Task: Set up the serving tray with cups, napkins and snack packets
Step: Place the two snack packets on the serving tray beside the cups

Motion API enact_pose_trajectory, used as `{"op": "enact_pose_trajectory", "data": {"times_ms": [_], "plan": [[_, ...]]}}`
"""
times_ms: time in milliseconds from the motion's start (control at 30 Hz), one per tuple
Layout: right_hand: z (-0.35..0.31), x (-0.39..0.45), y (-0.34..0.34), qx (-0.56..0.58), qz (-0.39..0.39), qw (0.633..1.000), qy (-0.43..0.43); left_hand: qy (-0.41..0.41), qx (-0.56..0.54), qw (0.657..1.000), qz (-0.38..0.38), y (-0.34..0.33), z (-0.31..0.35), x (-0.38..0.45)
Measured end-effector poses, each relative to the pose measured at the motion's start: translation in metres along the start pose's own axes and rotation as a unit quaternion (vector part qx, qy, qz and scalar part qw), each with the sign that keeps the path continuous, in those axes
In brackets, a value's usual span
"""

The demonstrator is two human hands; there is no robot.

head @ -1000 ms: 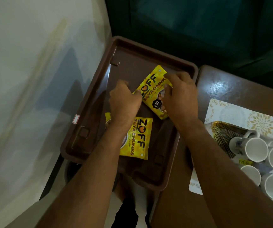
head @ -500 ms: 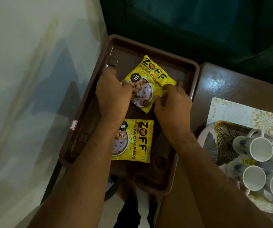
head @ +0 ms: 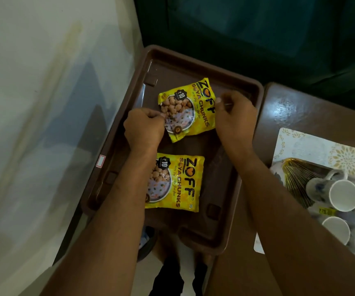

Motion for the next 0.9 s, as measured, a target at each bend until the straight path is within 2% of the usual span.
{"op": "enact_pose_trajectory", "data": {"times_ms": [133, 267, 333, 433, 533, 633, 700, 800, 833, 900], "plan": [[-0.001, 0.013, -0.007, 0.068, -0.023, 0.994, -0.087, 0.001, -0.04, 0.999, -0.009, -0.002, 0.002, 0.0], [0.005, 0.012, -0.014, 0.177, -0.046, 0.967, -0.18, -0.001, -0.096, 0.995, -0.025, -0.002, 0.005, -0.001], [0.007, 0.009, -0.013, 0.246, -0.061, 0.94, -0.226, 0.016, -0.138, 0.99, -0.037, -0.002, 0.007, -0.001], [0.006, 0.001, -0.009, 0.374, -0.076, 0.879, -0.286, 0.05, -0.187, 0.98, -0.045, -0.002, 0.009, -0.002], [0.006, -0.003, -0.003, 0.432, -0.073, 0.837, -0.327, 0.064, -0.215, 0.974, -0.034, 0.002, 0.007, -0.002], [0.005, -0.005, 0.001, 0.455, -0.055, 0.815, -0.354, 0.066, -0.229, 0.971, -0.023, 0.005, 0.005, 0.0], [0.003, -0.009, 0.0, 0.437, -0.042, 0.835, -0.332, 0.067, -0.239, 0.968, -0.025, 0.007, 0.003, 0.003], [-0.005, -0.011, -0.001, 0.294, -0.016, 0.937, -0.19, 0.049, -0.235, 0.97, -0.05, 0.007, 0.002, 0.002], [-0.008, -0.011, 0.0, 0.25, -0.003, 0.957, -0.146, 0.044, -0.236, 0.969, -0.062, 0.007, 0.002, 0.0], [-0.013, -0.01, 0.004, 0.213, 0.017, 0.972, -0.094, 0.038, -0.241, 0.966, -0.085, 0.008, 0.004, -0.004]]}}
Point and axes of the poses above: each hand's wrist, its own x-axis towards the middle knuckle, its own y-axis out of the back of the hand, z = x × y, the point moved 2 cm from there along x, towards the middle knuckle, and after that the axes turned 1 degree about x, right-handed, at the moved point
